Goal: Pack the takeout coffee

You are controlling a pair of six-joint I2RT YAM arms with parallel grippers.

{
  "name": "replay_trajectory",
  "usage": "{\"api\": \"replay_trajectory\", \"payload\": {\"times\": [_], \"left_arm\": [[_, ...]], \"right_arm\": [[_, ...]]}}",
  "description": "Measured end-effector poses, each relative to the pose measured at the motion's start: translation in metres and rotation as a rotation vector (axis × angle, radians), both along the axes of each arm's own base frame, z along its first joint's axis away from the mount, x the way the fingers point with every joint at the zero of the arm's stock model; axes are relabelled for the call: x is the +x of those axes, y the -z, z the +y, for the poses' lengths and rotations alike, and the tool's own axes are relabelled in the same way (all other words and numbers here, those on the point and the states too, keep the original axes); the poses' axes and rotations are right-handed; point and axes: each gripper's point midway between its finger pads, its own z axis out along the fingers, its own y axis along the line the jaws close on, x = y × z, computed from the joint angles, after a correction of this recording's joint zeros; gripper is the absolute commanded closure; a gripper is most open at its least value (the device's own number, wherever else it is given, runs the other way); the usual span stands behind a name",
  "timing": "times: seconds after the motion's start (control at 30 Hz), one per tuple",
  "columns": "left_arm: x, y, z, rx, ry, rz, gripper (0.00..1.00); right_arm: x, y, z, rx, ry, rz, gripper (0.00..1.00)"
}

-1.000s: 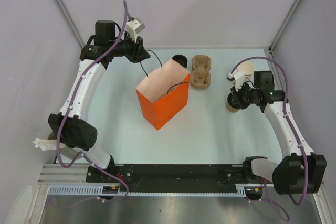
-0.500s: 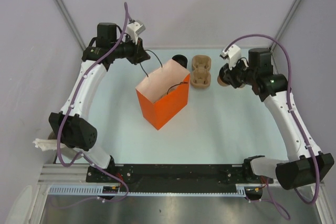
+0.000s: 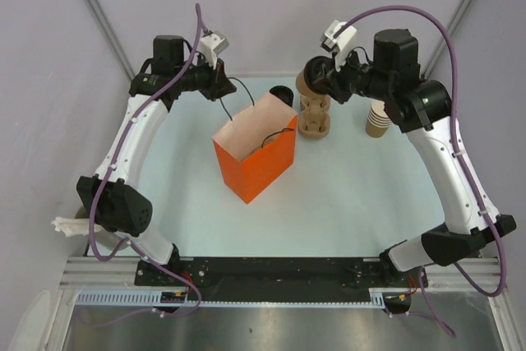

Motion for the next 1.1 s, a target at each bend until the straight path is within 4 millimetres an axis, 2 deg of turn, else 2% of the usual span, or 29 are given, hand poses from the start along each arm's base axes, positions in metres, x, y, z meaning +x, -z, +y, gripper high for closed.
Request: {"api": "replay_trajectory", "payload": {"times": [0.1,0.2,0.43,0.57,0.8,1.1], "left_arm": [[-0.001,0.0,-0.003,0.002,0.006,-0.001,0.89],[-0.002,0.001,-0.007,0.007,0.01,-0.002,0.89],[-0.002,0.001,-0.009,0.015,0.006,-0.004,0.89],[-0.001,0.002,-0.007,0.024,-0.008,-0.006,0.89],[0.005,0.003,-0.003,0.041,-0.043,-0.019,0.89],[0.009,0.004,0.001,0.056,-0.074,-0.024,0.89]], "right_arm": [[-0.003,-0.011,0.023,0.017,-0.05,-0.008,1.0],[-0.005,-0.01,0.045,0.02,-0.092,0.011,1.0],[0.001,0.017,0.091,-0.008,-0.151,0.116,1.0],[0.006,0.033,0.109,-0.026,-0.167,0.177,1.0],[0.005,0.074,0.127,-0.089,-0.175,0.305,1.0],[0.009,0.121,0.136,-0.166,-0.16,0.434,1.0]]}}
